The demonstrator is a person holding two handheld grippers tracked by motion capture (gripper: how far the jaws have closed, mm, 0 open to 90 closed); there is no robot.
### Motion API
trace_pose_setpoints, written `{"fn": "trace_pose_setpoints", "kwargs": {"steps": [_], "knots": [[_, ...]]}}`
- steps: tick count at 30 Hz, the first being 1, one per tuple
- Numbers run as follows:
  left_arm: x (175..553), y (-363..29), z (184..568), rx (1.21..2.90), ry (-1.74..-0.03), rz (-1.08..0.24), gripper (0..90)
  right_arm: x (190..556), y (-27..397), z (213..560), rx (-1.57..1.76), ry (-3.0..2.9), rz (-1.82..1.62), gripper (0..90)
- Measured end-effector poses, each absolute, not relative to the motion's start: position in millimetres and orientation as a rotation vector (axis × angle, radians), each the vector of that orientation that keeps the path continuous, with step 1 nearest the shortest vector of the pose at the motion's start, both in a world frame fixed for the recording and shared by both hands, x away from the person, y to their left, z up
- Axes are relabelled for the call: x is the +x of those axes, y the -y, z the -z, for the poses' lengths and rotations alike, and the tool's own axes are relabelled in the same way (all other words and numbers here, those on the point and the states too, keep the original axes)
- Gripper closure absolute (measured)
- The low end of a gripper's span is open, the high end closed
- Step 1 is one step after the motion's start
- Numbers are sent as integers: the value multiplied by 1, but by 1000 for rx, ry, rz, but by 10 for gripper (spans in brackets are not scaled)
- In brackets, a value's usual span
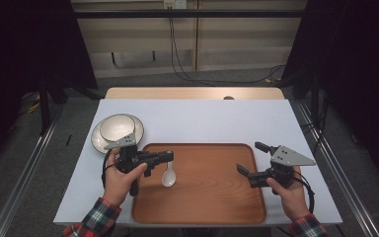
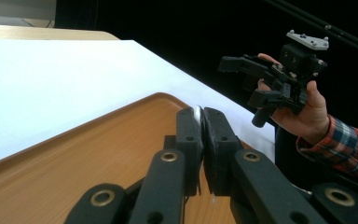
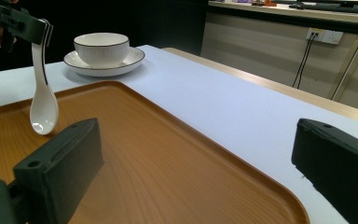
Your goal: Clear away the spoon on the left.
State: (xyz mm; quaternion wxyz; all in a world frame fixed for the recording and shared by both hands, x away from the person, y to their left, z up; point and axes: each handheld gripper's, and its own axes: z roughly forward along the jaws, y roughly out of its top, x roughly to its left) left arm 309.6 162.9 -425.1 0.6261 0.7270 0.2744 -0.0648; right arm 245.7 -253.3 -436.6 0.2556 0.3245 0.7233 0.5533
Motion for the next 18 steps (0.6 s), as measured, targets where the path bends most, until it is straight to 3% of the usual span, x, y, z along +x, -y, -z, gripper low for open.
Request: {"fn": "trace_pose_setpoints", "kwargs": {"steps": [18], "knots": [[299,-161,429,1654,-618,207,857,246,252,438,878,-1968,-1497,16]]}}
